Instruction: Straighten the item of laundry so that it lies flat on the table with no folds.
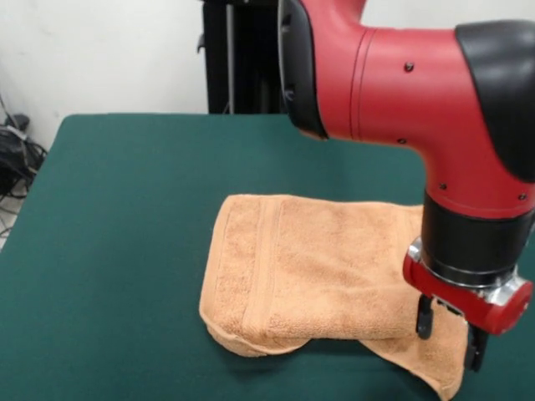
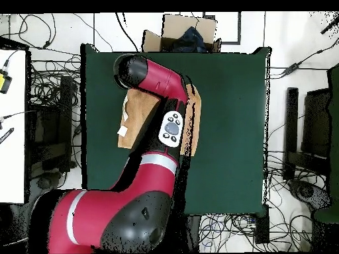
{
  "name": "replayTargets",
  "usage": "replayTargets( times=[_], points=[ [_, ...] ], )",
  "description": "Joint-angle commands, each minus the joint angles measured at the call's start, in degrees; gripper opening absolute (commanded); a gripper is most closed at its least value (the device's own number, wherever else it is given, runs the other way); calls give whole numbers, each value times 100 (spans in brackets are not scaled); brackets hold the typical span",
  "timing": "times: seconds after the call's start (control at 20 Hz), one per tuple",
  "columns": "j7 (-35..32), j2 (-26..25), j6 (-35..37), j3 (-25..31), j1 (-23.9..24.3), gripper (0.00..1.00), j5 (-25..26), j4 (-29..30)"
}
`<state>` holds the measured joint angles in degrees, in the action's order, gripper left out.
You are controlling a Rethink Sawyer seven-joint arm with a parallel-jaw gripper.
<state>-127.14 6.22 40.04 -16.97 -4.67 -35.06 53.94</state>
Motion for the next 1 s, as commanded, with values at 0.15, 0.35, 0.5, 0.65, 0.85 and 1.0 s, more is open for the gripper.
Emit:
replayTargets(
  times=[0.15, 0.35, 0.5, 0.65, 0.85, 1.0],
  points=[
    [-1041, -175, -667, 952, 113, 100, -172, 1183],
    [-1108, -379, -902, 1016, 82, 100, -168, 1013],
    [-1151, -583, -1101, 1087, 75, 100, -177, 808],
    [-1178, -735, -1233, 1128, 69, 100, -186, 636],
    [-1121, -930, -1342, 1183, 103, 100, -179, 408],
    [-1044, -1076, -1357, 1192, 131, 100, -154, 219]
  ],
)
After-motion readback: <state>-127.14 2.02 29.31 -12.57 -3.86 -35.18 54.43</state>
